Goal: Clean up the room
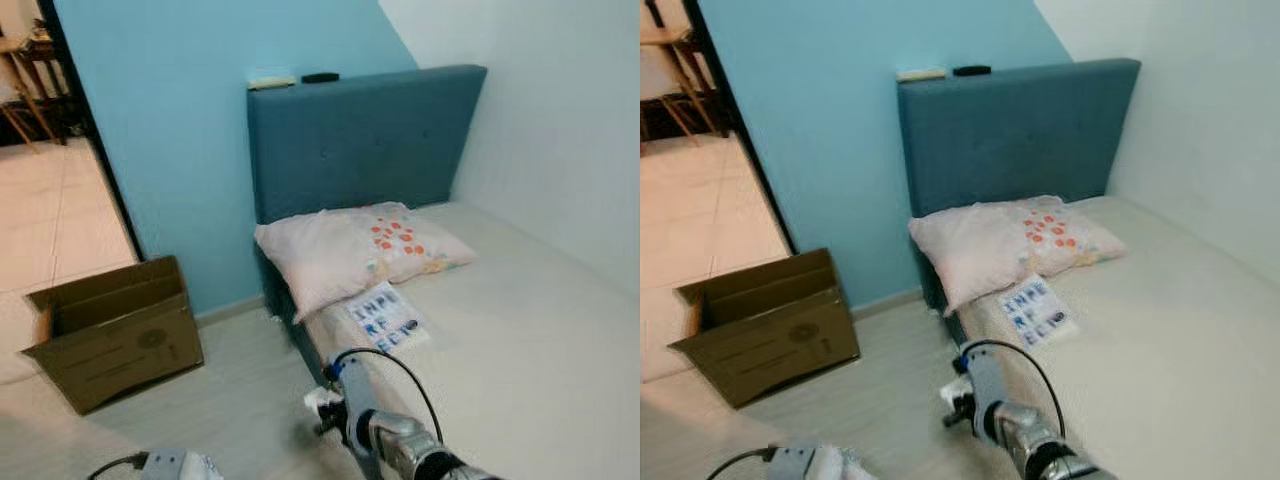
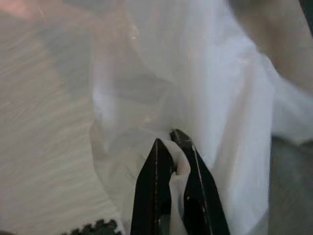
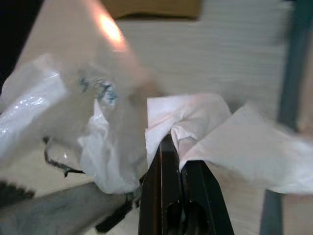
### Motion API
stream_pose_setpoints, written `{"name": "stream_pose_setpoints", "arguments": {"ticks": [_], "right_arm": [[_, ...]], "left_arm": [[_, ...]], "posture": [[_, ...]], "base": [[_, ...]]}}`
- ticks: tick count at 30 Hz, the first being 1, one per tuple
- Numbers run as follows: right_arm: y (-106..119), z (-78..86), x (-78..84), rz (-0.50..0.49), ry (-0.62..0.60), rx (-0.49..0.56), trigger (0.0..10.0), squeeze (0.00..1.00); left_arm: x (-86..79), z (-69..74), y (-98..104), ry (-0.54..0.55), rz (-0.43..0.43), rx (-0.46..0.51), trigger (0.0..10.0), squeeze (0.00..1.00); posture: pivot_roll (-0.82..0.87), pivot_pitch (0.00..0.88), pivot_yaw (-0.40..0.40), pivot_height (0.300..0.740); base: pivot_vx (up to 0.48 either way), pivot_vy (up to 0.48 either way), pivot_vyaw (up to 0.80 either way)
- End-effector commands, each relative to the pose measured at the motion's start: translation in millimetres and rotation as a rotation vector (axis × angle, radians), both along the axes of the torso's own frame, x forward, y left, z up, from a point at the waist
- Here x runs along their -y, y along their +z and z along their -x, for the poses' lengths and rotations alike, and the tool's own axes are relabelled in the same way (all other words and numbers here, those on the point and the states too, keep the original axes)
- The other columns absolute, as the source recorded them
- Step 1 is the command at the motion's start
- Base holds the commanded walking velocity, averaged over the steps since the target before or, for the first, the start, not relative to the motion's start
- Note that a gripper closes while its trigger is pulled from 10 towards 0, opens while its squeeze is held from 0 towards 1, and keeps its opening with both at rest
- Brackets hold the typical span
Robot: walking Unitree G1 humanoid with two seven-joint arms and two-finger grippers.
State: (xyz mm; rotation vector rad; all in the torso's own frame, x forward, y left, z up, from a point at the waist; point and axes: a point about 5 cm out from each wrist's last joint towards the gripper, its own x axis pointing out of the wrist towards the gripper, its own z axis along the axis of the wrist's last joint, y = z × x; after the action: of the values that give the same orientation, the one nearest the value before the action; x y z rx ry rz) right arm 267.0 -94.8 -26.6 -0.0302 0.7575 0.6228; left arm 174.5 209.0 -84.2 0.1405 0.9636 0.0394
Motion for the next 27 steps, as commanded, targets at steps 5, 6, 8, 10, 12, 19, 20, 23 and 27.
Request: {"name": "stream_pose_setpoints", "arguments": {"ticks": [5, 6, 8, 10, 12, 19, 20, 23, 27], "right_arm": [[-1, 1.2, 0.5, 0.012, 0.014, -0.001, 10.0, 0.0], [-1, 1.4, 0.2, 0.012, 0.018, 0.0, 10.0, 0.0], [-1, 1.5, 0.0, 0.013, 0.021, 0.0, 10.0, 0.0], [-1, 1.6, -0.4, 0.02, 0.029, 0.0, 10.0, 0.0], [-1, 1.5, -1.0, 0.032, 0.04, 0.004, 10.0, 0.0], [0, 0.8, -4.0, 0.039, 0.074, 0.022, 10.0, 0.0], [1, 0.7, -5.2, 0.044, 0.091, 0.027, 10.0, 0.0], [1, 0.8, -7.4, 0.057, 0.122, 0.035, 10.0, 0.0], [2, 0.0, -8.1, 0.061, 0.12, 0.04, 10.0, 0.0]], "left_arm": [[1.5, -4.3, 1, 0.034, 0.022, 0.009, 10.0, 0.0], [2.2, -5.5, 2, 0.033, 0.023, 0.011, 10.0, 0.0], [2.6, -6.1, 2, 0.031, 0.022, 0.012, 10.0, 0.0], [3.5, -7.0, 2, 0.022, 0.021, 0.013, 10.0, 0.0], [3.8, -8.1, 3, 0.018, 0.018, 0.019, 10.0, 0.0], [-0.8, -18.1, 9, 0.054, 0.016, 0.071, 10.0, 0.0], [-2.2, -21.1, 11, 0.063, 0.016, 0.083, 10.0, 0.0], [-4.7, -29.6, 16, 0.085, 0.023, 0.118, 10.0, 0.0], [-5.1, -43.2, 25, 0.09, 0.03, 0.17, 10.0, 0.0]], "posture": [[0.04, 0.0, -0.037, 0.74], [0.04, 0.0, -0.037, 0.74], [0.04, 0.0, -0.037, 0.74], [0.04, 0.0, -0.039, 0.74], [0.04, 0.0, -0.04, 0.74], [0.05, 0.0, -0.046, 0.74], [0.05, 0.0, -0.047, 0.74], [0.06, 0.0, -0.049, 0.74], [0.06, 0.0, -0.049, 0.74]], "base": [[0.0, 0.0, 0.79], [0.0, 0.0, 0.79], [0.0, 0.0, 0.79], [0.0, 0.0, 0.79], [0.0, 0.0, 0.79], [0.304, 0.0, 0.59], [0.48, 0.0, 0.0], [0.48, 0.0, 0.22], [0.48, 0.0, 0.47]]}}
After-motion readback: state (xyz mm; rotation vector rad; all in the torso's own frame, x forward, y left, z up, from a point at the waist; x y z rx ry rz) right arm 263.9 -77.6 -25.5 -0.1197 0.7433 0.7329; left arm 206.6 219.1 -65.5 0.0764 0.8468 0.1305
